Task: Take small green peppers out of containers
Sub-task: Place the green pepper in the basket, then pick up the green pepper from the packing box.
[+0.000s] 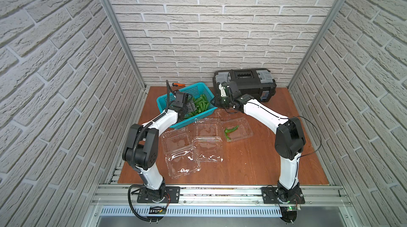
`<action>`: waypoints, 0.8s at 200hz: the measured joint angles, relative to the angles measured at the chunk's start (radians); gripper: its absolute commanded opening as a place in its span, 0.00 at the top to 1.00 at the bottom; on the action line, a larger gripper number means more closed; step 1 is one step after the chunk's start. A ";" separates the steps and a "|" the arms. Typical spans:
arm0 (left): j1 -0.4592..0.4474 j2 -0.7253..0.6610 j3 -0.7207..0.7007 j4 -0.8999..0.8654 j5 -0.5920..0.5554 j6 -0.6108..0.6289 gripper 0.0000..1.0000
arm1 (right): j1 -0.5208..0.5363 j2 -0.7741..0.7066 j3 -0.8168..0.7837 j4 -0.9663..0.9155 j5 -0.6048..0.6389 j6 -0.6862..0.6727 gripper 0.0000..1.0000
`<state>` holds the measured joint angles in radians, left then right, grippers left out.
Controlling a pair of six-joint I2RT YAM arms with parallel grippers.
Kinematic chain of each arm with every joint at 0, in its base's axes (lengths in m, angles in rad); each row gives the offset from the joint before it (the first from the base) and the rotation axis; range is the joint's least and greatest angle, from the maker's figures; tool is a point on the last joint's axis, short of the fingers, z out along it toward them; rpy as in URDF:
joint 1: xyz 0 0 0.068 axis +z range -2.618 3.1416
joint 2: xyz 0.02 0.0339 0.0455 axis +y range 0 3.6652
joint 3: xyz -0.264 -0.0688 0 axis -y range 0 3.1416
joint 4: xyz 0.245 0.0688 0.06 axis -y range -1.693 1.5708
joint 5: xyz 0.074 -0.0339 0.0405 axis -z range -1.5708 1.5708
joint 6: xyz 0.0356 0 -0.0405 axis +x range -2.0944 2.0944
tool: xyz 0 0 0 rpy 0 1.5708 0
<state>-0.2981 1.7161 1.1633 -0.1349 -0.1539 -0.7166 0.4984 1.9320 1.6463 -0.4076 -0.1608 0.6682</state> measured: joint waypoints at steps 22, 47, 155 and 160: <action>0.000 0.003 0.000 0.002 0.001 -0.013 0.08 | -0.006 -0.074 -0.058 -0.098 0.099 -0.003 0.68; 0.000 0.020 0.001 0.005 0.003 -0.026 0.07 | -0.018 -0.128 -0.145 -0.194 0.196 0.034 0.68; 0.000 0.040 0.008 0.008 0.010 -0.039 0.06 | -0.116 0.033 -0.217 -0.357 0.172 0.124 0.60; 0.000 0.040 0.008 0.008 0.010 -0.039 0.06 | -0.119 0.042 -0.216 -0.357 0.166 0.129 0.60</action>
<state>-0.2981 1.7561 1.1717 -0.1268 -0.1444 -0.7555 0.3798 1.9736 1.4307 -0.7647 0.0051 0.7975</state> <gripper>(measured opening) 0.938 0.402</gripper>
